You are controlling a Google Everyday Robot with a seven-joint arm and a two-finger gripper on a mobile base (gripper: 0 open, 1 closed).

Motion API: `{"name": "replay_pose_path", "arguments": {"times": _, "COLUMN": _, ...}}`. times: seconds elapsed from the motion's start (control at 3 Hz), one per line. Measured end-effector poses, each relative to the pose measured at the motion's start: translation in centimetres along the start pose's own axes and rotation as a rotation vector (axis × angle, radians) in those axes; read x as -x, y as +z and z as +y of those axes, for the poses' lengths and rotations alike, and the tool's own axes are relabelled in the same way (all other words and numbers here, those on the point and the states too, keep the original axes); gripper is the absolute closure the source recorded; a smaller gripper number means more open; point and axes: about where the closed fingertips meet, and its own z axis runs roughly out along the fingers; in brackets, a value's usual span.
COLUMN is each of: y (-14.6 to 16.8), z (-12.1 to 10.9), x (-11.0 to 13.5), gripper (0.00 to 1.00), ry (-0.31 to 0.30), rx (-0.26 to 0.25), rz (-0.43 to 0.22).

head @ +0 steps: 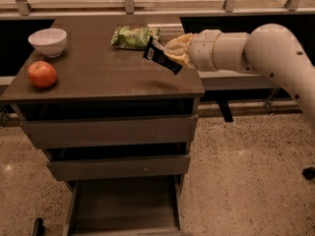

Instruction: Pick rxbar blueberry from bottom drawer and place on counter

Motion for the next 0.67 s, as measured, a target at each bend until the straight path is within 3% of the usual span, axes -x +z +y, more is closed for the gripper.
{"name": "replay_pose_path", "arguments": {"times": 0.33, "y": 1.43, "z": -0.57, "x": -2.54, "gripper": 0.73, "ry": 0.076, "rx": 0.011, "rz": 0.030}}
{"name": "replay_pose_path", "arguments": {"times": 0.67, "y": 1.58, "z": -0.44, "x": -2.44, "gripper": 0.51, "ry": 0.077, "rx": 0.014, "rz": 0.028}}
